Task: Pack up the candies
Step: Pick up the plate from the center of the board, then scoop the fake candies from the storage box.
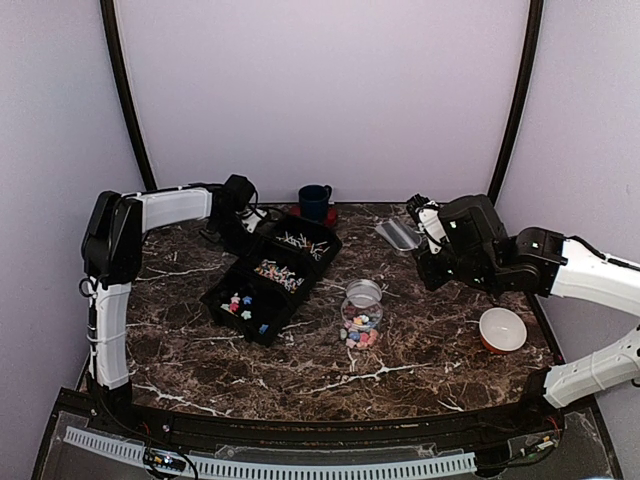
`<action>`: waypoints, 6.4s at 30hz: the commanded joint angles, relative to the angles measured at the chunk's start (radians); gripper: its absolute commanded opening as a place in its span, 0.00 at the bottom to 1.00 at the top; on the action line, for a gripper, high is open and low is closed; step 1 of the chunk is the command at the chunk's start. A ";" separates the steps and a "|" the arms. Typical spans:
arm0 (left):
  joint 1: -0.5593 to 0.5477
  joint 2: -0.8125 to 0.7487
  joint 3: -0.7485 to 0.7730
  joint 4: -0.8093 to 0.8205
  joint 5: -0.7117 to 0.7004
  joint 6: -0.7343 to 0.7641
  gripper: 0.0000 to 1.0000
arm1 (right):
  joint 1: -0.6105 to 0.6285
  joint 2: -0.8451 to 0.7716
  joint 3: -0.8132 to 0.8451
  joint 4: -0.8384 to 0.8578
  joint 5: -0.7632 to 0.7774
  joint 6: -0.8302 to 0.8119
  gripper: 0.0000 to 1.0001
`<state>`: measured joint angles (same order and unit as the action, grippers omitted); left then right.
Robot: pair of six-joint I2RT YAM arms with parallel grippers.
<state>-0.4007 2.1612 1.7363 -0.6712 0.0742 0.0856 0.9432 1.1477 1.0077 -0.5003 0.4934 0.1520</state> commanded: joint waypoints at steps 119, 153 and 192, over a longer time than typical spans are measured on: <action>-0.099 -0.640 -0.662 0.356 0.120 -0.148 0.00 | 0.267 1.158 0.958 -0.170 -0.372 -0.500 0.00; -0.099 -0.707 -0.712 0.441 0.232 -0.118 0.00 | 0.309 1.271 1.192 -0.361 -0.074 -0.159 0.00; -0.076 -0.792 -0.699 0.402 0.129 -0.039 0.00 | 0.317 1.137 0.976 -0.562 -0.083 -0.249 0.00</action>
<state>-0.4770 1.4879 0.9661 -0.3870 0.0620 0.0475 1.2354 2.1834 1.9892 -0.8455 0.3786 -0.0139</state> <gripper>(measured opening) 0.072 0.080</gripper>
